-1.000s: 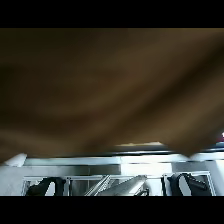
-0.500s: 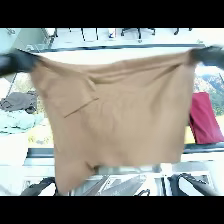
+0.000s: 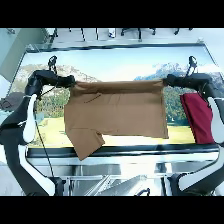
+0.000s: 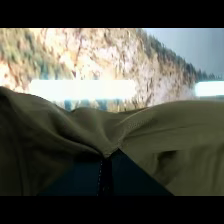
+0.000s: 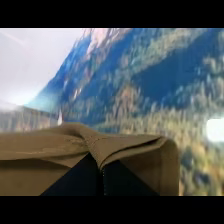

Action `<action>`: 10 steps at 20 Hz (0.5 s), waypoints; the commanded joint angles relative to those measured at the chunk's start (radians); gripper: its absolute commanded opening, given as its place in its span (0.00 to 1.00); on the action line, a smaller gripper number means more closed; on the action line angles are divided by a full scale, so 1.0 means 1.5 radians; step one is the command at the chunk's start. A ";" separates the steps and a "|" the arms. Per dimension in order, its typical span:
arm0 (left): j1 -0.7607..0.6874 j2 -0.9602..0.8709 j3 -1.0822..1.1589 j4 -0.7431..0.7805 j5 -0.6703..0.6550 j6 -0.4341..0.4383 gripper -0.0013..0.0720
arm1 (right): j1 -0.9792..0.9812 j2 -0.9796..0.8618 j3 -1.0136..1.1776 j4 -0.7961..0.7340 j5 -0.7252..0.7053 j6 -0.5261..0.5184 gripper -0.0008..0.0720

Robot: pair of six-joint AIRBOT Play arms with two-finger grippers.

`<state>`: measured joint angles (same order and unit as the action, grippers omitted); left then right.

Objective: Fold the shirts.

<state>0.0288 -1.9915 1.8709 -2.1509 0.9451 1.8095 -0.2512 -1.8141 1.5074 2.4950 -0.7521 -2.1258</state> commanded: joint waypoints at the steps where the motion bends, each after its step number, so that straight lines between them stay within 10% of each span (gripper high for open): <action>1: 0.001 -0.091 0.146 0.004 0.028 -0.041 0.04 | 0.001 -0.079 0.129 -0.014 -0.035 0.049 0.04; 10: -0.005 0.013 0.039 0.143 0.101 -0.043 0.04 | 0.027 -0.064 0.137 -0.260 -0.164 0.162 0.04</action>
<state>0.0242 -1.9934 1.9633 -2.0182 1.0172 1.7496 -0.2329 -1.9079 1.7260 2.2757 -0.9451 -1.9724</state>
